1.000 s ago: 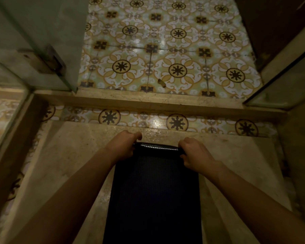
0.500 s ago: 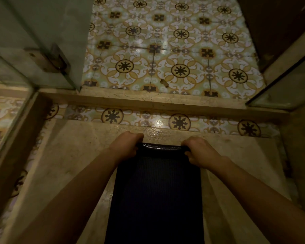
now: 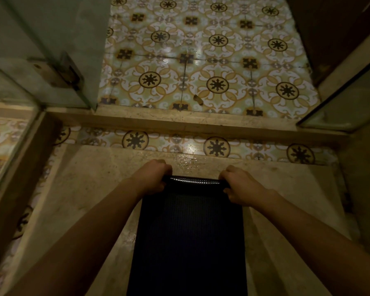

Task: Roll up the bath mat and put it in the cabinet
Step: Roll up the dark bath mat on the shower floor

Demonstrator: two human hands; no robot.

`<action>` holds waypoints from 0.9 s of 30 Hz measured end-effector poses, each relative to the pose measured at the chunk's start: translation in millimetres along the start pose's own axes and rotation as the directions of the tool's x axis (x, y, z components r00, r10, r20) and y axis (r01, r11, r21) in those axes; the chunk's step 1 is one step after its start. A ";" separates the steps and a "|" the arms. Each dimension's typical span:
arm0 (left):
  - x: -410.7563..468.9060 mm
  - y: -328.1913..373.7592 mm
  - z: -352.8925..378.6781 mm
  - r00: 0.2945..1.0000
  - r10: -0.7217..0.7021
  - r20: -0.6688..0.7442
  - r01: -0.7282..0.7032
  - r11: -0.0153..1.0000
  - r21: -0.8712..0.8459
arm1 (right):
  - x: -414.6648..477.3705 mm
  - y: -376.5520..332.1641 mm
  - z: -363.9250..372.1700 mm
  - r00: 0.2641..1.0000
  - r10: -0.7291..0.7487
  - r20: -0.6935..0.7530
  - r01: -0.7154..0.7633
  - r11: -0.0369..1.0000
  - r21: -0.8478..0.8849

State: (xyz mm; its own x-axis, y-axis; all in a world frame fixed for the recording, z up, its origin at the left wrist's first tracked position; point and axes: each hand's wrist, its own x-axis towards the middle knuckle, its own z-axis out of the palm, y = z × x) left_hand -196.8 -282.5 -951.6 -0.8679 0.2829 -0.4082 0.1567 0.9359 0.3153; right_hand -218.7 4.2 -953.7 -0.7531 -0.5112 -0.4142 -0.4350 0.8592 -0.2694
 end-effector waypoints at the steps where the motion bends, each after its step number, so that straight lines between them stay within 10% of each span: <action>1: -1.8 0.2 0.7 1.000 0.005 -0.003 -0.005 1.000 0.010 | -0.3 0.3 -0.4 1.000 -0.007 0.003 0.007 1.000 0.000; 27: 22.6 19.6 -24.9 0.996 0.089 -0.025 -0.075 0.936 0.345 | 33.4 11.0 -29.5 0.999 -0.018 0.033 0.026 0.967 -0.252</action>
State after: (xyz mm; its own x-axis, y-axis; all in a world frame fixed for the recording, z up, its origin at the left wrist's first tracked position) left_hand -225.0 -263.0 -933.2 -0.8620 0.3597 -0.3571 0.3744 0.9268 0.0299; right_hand -263.2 -2.8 -944.9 -0.7285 -0.5271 -0.4376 -0.5645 0.8237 -0.0523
